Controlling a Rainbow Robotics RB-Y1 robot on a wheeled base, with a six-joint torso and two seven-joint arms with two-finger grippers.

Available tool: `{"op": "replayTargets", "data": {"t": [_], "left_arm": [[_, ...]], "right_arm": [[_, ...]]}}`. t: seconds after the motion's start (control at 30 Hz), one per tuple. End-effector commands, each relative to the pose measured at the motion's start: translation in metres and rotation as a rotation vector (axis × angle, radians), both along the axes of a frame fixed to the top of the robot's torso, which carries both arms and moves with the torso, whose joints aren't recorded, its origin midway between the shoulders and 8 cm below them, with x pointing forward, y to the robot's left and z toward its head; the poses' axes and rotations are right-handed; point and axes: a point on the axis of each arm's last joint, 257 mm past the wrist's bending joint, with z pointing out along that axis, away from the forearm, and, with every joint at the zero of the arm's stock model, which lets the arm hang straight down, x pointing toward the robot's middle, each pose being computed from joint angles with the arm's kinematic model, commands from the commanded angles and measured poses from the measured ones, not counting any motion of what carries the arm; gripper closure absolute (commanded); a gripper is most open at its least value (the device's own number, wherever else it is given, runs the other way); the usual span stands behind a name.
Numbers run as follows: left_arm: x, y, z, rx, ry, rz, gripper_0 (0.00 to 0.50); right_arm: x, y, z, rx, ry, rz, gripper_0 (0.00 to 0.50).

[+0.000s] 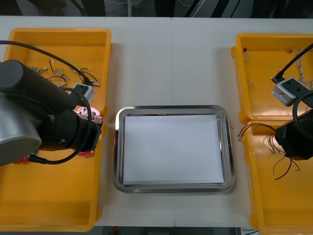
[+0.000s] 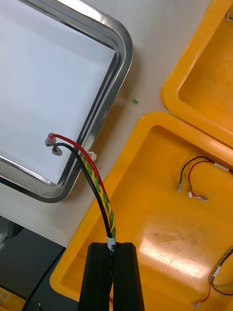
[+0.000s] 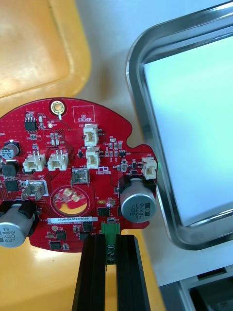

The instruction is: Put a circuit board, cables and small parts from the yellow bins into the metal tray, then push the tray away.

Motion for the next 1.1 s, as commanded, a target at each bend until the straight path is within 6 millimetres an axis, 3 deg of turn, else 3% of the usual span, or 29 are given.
{"op": "replayTargets", "data": {"t": [0.03,0.3,0.53,0.93,1.1], "left_arm": [[-0.002,-0.037,0.011,-0.073,-0.029,0.035,0.500],[-0.012,-0.079,0.004,-0.114,-0.023,0.041,0.500],[-0.023,-0.103,-0.009,-0.123,-0.003,0.049,0.500],[-0.011,-0.144,-0.057,-0.186,0.016,0.128,0.500],[-0.013,-0.148,-0.072,-0.174,0.014,0.122,0.500]], "right_arm": [[0.007,0.002,0.008,-0.034,-0.039,0.066,0.500],[0.010,-0.001,0.006,-0.098,-0.045,0.194,0.500],[0.009,0.001,0.005,-0.112,-0.043,0.244,0.500],[0.006,0.004,0.003,-0.101,-0.034,0.245,0.500],[0.006,0.004,0.003,-0.104,-0.036,0.250,0.500]]}}
